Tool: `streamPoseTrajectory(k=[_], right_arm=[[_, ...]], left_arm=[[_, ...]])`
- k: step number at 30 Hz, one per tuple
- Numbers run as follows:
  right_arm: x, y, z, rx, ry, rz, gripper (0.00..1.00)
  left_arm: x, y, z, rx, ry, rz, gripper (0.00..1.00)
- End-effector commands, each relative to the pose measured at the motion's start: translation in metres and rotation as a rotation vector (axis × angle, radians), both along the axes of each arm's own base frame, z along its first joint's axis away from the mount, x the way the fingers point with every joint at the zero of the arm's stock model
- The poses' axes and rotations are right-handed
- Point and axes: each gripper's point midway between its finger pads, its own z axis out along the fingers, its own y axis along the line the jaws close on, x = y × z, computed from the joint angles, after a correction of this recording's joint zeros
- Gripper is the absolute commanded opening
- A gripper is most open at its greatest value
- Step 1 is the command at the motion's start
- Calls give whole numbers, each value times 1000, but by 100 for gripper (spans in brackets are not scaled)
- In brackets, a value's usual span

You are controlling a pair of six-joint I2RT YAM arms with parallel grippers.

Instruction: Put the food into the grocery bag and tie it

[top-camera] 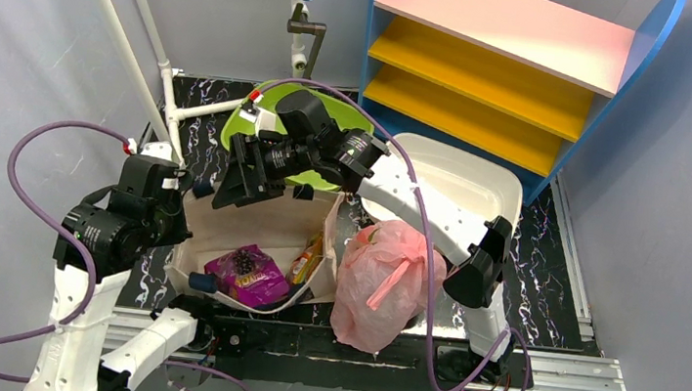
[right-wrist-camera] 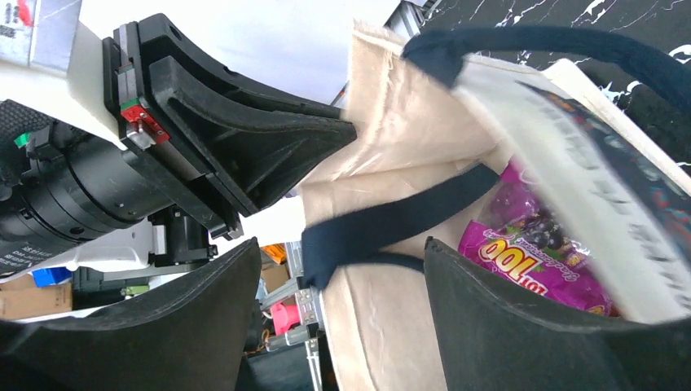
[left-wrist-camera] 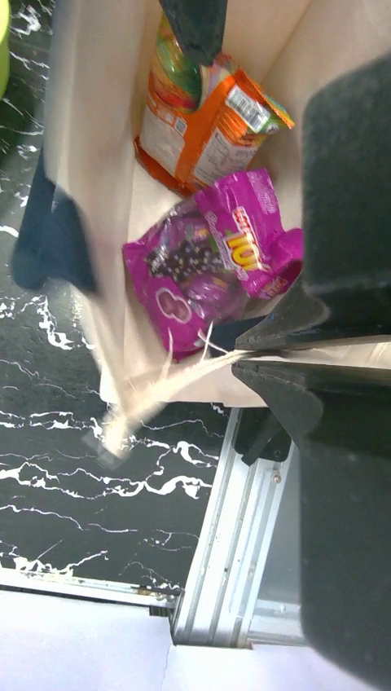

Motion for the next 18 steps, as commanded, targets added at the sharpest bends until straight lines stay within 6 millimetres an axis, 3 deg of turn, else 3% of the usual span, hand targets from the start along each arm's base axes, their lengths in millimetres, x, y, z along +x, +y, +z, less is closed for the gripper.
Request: streamPoseTrajectory(k=[1, 6, 9, 12, 18], right_arm=[[-8, 0, 40, 119, -61, 26, 81], [-6, -6, 46, 127, -90, 7, 83], [-4, -10, 50, 126, -123, -9, 84], [-1, -16, 53, 117, -176, -30, 85], [23, -49, 49, 16, -384, -145, 87]], left_arm=[[1, 2, 16, -6, -68, 4, 15], [1, 0, 19, -19, -88, -12, 59], [1, -2, 22, -26, -98, -23, 76], [-1, 0, 24, -19, -101, -23, 83], [-8, 4, 23, -9, -98, -15, 84]])
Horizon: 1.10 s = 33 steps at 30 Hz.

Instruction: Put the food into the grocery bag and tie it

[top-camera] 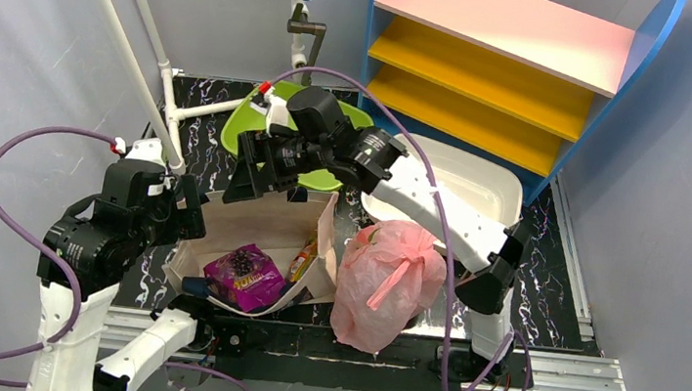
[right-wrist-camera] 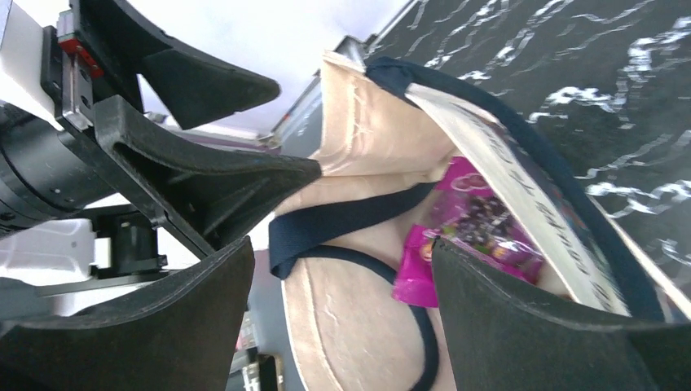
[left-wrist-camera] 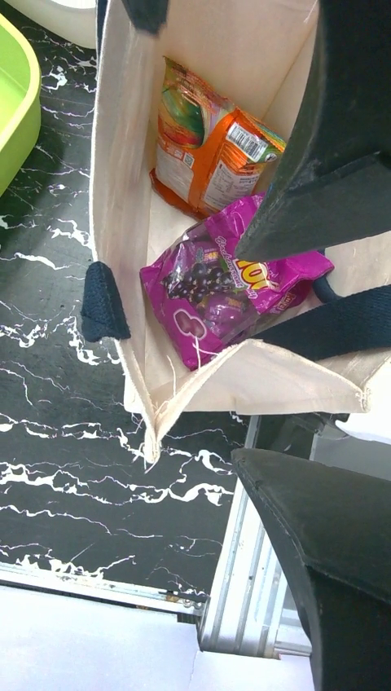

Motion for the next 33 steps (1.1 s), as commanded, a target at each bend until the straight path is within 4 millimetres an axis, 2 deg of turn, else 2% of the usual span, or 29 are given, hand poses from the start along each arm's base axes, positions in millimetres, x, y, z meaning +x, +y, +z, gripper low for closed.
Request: streamPoseTrajectory(k=[1, 8, 14, 19, 24, 28, 31, 33], right_arm=[[17, -45, 36, -19, -253, -121, 87], [44, -108, 8, -275, -388, -302, 88], [40, -145, -20, -452, -341, -376, 89], [21, -146, -55, -530, -210, -347, 89], [8, -147, -90, -649, -110, -336, 81], [9, -142, -99, -672, -104, -314, 60], [12, -137, -102, -659, -131, -295, 32], [15, -135, -103, -653, -159, -280, 17]], left_arm=[[-11, 6, 0, 17, 8, 8, 84], [-19, 5, -25, 14, 82, 16, 81], [-13, 0, -37, 2, 113, 9, 74], [-10, -4, -47, -6, 141, 4, 66], [-7, -4, -50, -2, 150, 6, 57], [-5, -4, -56, 0, 157, 5, 45], [-3, -6, -60, 0, 164, -1, 36], [0, -6, -59, -1, 157, -5, 26]])
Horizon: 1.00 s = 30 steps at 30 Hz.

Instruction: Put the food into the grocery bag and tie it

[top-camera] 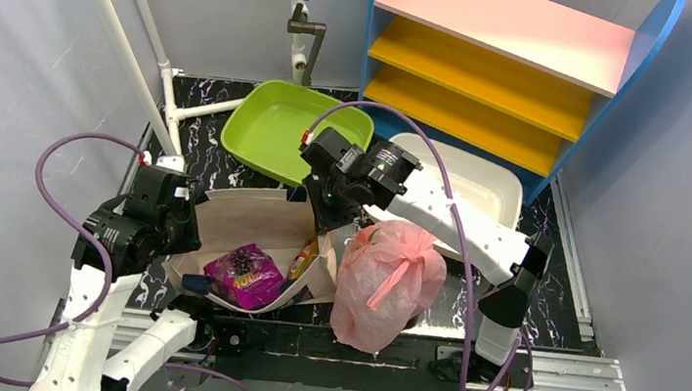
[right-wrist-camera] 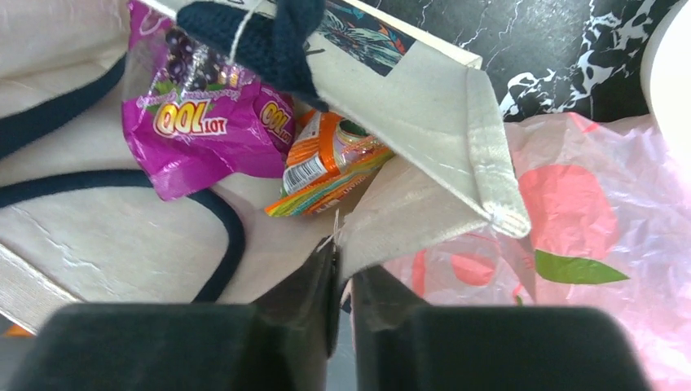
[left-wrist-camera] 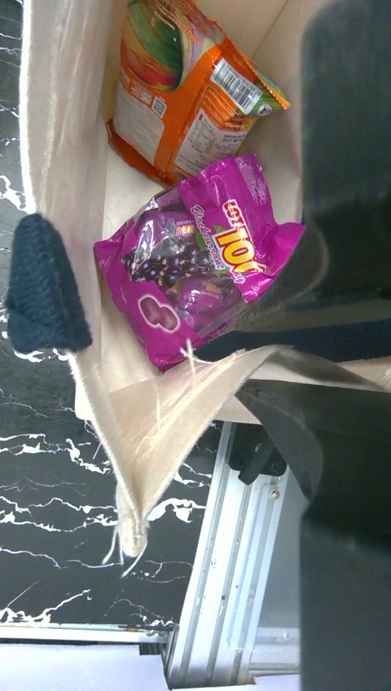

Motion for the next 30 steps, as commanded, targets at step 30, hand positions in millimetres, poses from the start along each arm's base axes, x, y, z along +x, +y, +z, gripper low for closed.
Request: streamPoseTrajectory(k=[30], right_arm=[[180, -23, 93, 142, -569, -53, 27]], left_arm=[[26, -80, 37, -421, -107, -123, 5]])
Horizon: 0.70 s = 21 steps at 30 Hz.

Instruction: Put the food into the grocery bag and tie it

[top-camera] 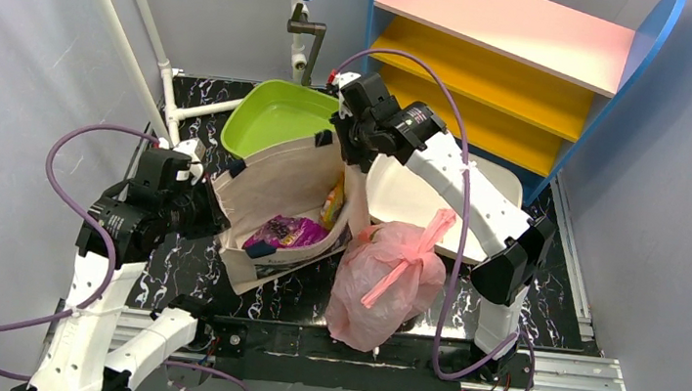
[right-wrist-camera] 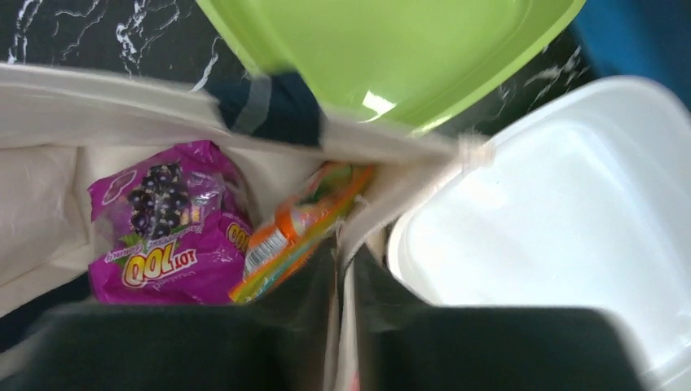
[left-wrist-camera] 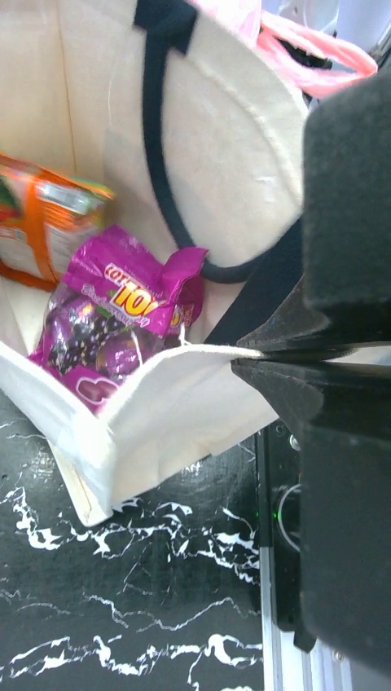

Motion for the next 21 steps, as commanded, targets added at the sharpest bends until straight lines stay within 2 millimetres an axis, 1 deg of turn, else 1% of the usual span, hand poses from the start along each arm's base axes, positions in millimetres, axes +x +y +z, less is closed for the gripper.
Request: streamPoseTrajectory(k=[1, 2, 3, 5, 7, 9, 10, 12, 15, 16, 19, 21], right_arm=[[17, 0, 71, 140, -192, -11, 36], [11, -6, 72, 135, -179, -11, 45], [6, -11, 75, 137, -171, -18, 50], [-5, -24, 82, 142, -155, -42, 56], [-15, -36, 89, 152, -143, -70, 60], [-27, -50, 96, 162, -133, -97, 64], [-33, -57, 97, 166, -121, -115, 66], [-46, -72, 99, 171, -97, -149, 68], [-72, -98, 96, 173, -36, -201, 75], [-80, -106, 92, 170, -14, -226, 76], [-105, -131, 81, 165, 59, -299, 79], [-124, -146, 71, 162, 130, -359, 81]], left_arm=[[-2, -7, 15, -62, -48, -3, 11], [-4, -7, 15, -61, -47, -4, 19], [-6, -6, 15, -60, -44, -3, 27], [-9, -7, 16, -64, -40, -15, 43], [-11, -6, 19, -60, -43, -15, 56], [-13, -4, 22, -54, -49, -13, 66], [-13, -3, 24, -50, -53, -15, 70], [-14, -2, 27, -40, -59, -25, 81], [-12, -3, 35, -20, -78, -64, 87], [-11, -4, 40, -18, -89, -91, 88], [-7, -14, 60, -30, -161, -185, 89], [-3, -18, 74, -40, -224, -216, 90]])
